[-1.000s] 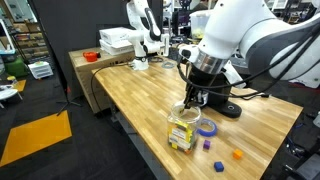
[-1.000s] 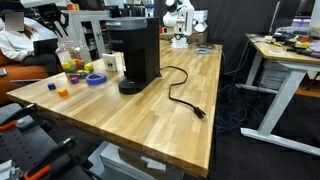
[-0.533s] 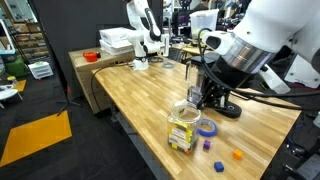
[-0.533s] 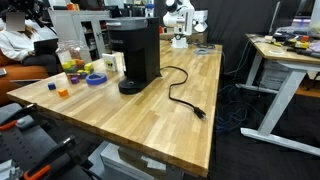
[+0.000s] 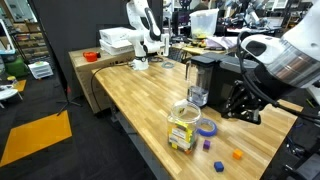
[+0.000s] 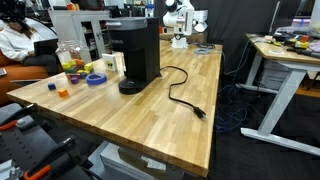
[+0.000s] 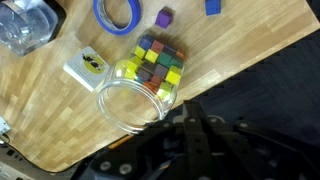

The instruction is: Pick up the yellow cube and put it in the bottle

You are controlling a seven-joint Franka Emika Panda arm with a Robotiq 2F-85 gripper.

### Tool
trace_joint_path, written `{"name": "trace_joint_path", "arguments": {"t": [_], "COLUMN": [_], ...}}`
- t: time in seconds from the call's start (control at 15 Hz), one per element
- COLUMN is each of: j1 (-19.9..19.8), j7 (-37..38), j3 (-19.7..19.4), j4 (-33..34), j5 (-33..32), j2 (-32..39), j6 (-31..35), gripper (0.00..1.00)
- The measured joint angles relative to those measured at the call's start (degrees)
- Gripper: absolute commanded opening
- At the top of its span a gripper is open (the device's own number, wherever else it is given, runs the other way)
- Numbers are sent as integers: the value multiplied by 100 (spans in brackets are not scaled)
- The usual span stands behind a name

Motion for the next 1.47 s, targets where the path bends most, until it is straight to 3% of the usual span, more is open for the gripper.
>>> {"name": "trace_joint_path", "arguments": {"t": [0.07, 0.13, 0.33, 1.47], "j1": [6, 30, 163, 172], "j7": [71, 108, 122, 135], "j3": [25, 40, 43, 40], "j4": [-197, -408, -848, -860], "j5": [77, 192, 516, 532], "j2": [-224, -472, -1076, -1135], "j6": [14, 25, 24, 22], "gripper": [28, 8, 27, 28]}}
